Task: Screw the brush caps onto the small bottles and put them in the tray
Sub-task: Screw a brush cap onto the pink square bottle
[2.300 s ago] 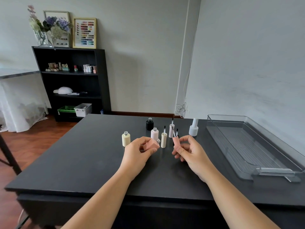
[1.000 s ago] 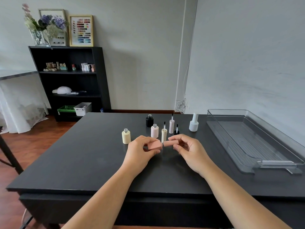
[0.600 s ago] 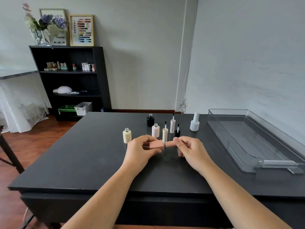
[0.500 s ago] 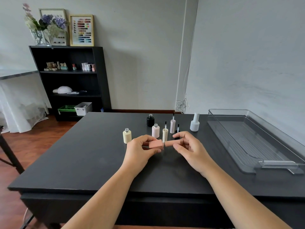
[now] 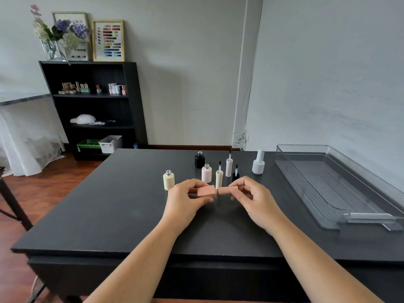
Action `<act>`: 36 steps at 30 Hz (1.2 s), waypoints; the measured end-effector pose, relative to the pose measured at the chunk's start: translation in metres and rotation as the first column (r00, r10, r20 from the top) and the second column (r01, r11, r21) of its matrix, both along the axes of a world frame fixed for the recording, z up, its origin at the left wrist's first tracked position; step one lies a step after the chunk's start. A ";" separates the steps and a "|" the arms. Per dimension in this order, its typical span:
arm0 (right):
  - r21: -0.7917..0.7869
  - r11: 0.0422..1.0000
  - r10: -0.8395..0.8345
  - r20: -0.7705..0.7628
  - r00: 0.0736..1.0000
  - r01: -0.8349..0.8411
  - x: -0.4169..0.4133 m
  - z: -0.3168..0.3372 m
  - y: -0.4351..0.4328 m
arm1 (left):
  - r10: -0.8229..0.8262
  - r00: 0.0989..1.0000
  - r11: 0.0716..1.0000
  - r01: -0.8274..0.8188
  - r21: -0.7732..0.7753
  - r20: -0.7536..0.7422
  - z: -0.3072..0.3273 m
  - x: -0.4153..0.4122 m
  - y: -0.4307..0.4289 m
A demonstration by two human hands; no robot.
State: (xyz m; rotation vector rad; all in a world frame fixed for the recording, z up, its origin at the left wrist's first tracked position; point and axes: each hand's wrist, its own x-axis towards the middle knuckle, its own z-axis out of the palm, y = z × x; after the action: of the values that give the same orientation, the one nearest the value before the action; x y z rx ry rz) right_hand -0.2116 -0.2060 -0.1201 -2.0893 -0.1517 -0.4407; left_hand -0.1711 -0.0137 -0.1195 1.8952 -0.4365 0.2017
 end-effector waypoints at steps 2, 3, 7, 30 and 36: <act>-0.014 0.998 -0.064 -0.006 0.998 0.064 0.001 0.000 0.001 | -0.008 1.000 1.000 0.009 0.010 -0.001 0.000 0.000 0.000; -0.007 0.996 -0.091 -0.018 0.996 0.091 0.001 0.001 0.002 | -0.010 1.000 1.000 0.010 0.015 0.001 0.000 -0.001 0.000; 0.050 0.999 -0.011 -0.046 0.999 0.013 0.001 0.001 0.003 | 0.009 1.000 1.000 -0.009 0.004 -0.014 0.000 -0.001 0.001; 0.015 0.999 -0.045 -0.082 0.996 0.047 0.000 0.000 0.004 | 0.000 1.000 1.000 -0.001 -0.019 -0.018 -0.003 0.001 0.000; -0.070 0.997 0.012 0.000 1.000 -0.012 -0.001 -0.001 0.003 | -0.010 1.000 1.000 0.009 -0.017 -0.011 -0.002 0.001 0.001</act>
State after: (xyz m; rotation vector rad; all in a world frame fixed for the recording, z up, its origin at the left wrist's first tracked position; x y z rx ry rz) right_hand -0.2122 -0.2028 -0.1209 -2.1560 -0.1818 -0.4343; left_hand -0.1704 -0.0129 -0.1217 1.8769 -0.4348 0.1876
